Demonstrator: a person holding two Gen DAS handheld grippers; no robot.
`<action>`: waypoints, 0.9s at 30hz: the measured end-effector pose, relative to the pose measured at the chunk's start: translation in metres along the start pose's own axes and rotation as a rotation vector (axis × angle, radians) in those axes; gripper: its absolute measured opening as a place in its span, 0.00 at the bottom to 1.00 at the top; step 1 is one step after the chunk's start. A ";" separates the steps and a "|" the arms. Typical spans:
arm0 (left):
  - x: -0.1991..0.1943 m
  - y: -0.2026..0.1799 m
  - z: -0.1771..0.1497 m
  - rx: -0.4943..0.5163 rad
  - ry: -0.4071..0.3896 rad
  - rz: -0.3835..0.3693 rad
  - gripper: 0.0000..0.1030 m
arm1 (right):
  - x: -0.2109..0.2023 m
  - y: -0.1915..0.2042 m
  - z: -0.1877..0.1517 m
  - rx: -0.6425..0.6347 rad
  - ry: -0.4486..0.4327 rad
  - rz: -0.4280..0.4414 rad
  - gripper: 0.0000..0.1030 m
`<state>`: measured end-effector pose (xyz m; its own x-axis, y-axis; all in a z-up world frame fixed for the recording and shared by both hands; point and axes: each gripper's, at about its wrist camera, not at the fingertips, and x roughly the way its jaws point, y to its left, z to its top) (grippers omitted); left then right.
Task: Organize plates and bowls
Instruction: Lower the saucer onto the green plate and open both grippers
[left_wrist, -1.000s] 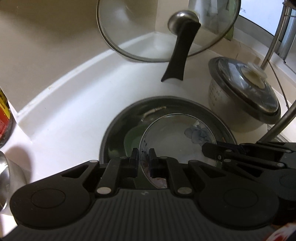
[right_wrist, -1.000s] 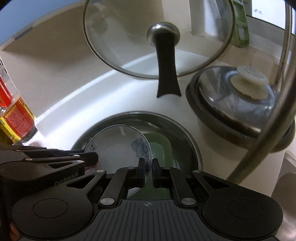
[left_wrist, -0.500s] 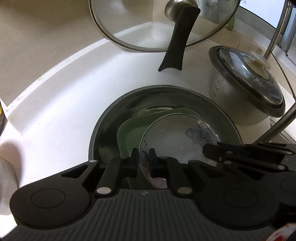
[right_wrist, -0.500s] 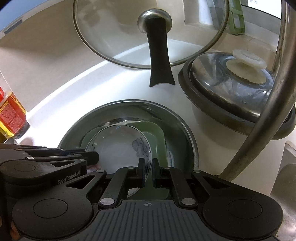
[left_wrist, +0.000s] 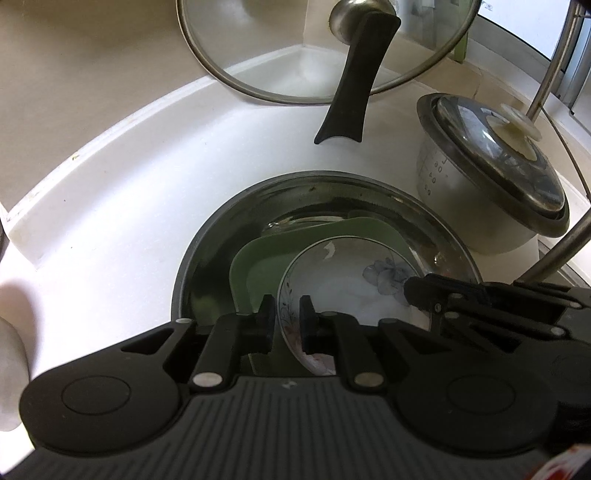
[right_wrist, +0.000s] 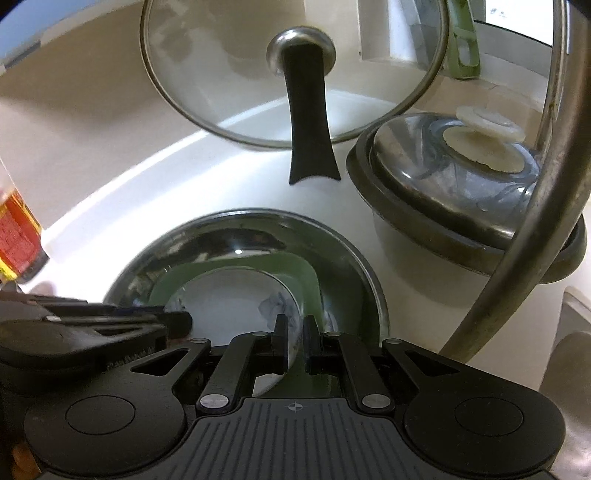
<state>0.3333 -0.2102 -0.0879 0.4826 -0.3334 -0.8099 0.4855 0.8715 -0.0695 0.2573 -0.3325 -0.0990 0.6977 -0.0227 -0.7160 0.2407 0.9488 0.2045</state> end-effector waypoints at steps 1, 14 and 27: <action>-0.002 0.001 0.000 -0.002 -0.005 0.001 0.20 | -0.001 -0.001 0.000 0.008 -0.001 0.004 0.09; -0.037 0.016 -0.007 -0.028 -0.049 -0.006 0.32 | -0.036 -0.006 -0.010 0.035 -0.076 0.071 0.56; -0.083 0.031 -0.036 -0.066 -0.076 0.041 0.48 | -0.073 -0.004 -0.033 0.034 -0.065 0.101 0.71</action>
<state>0.2820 -0.1423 -0.0442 0.5565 -0.3207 -0.7665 0.4158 0.9062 -0.0773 0.1825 -0.3245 -0.0697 0.7613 0.0511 -0.6463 0.1887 0.9362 0.2964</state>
